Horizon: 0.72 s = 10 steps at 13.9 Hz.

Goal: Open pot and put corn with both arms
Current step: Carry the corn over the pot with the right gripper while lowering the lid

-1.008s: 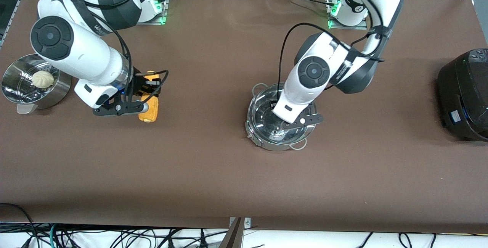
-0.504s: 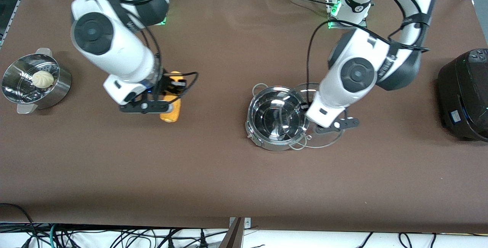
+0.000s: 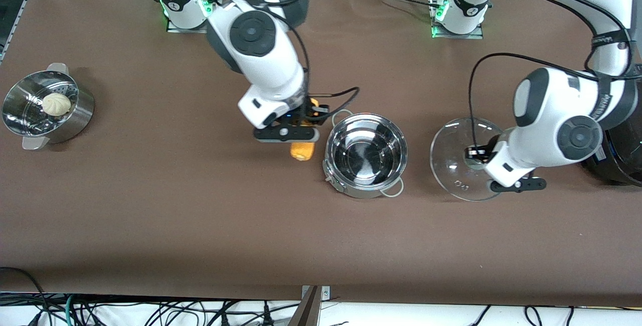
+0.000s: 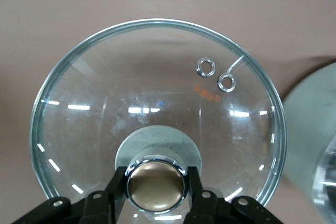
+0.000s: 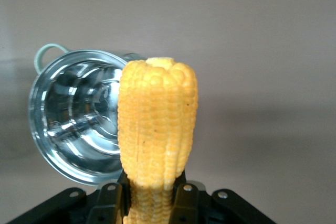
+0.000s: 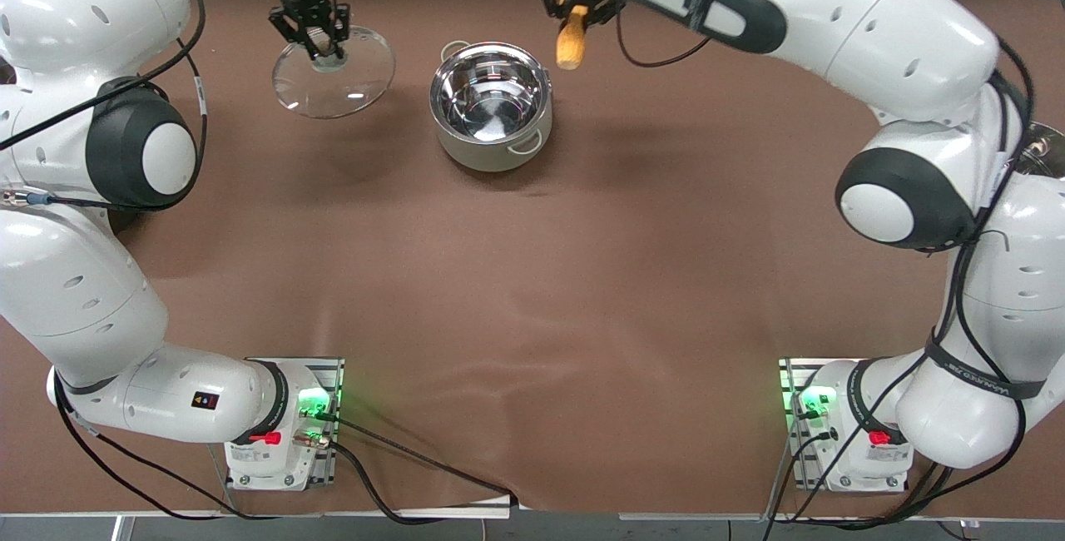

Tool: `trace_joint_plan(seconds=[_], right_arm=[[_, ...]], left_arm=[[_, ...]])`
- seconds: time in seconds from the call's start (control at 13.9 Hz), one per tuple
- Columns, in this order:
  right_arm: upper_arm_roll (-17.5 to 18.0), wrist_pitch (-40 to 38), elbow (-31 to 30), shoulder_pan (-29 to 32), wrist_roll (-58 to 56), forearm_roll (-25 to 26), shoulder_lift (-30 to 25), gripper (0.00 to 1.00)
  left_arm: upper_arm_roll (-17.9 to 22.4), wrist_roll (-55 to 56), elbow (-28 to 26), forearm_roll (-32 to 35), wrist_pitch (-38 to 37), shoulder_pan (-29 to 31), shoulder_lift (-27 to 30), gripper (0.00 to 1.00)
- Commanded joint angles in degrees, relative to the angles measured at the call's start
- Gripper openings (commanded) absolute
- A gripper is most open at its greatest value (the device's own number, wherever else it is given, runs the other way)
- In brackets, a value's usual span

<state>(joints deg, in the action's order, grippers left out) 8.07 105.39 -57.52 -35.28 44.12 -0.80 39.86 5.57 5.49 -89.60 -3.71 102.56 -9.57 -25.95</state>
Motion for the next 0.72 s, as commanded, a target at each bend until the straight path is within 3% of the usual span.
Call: trace_joint_plan(seconds=[0.0, 0.36, 0.65], right_arm=[[-1.5, 4.7, 4.0, -3.6, 2.2, 1.1, 4.5, 0.00], [-1.4, 13.7, 7.5, -7.3, 2.8, 0.9, 10.1, 0.00], [-1.3, 19.0, 7.6, -9.0, 2.8, 0.8, 13.0, 0.00]], left_arm=[[3.9, -11.4, -7.5, -2.2, 7.4, 0.6, 3.0, 0.00], [6.9, -20.6, -14.1, -2.4, 21.3, 1.3, 0.0, 0.00], [9.2, -28.6, -15.3, -8.8, 26.2, 1.6, -4.2, 0.00]])
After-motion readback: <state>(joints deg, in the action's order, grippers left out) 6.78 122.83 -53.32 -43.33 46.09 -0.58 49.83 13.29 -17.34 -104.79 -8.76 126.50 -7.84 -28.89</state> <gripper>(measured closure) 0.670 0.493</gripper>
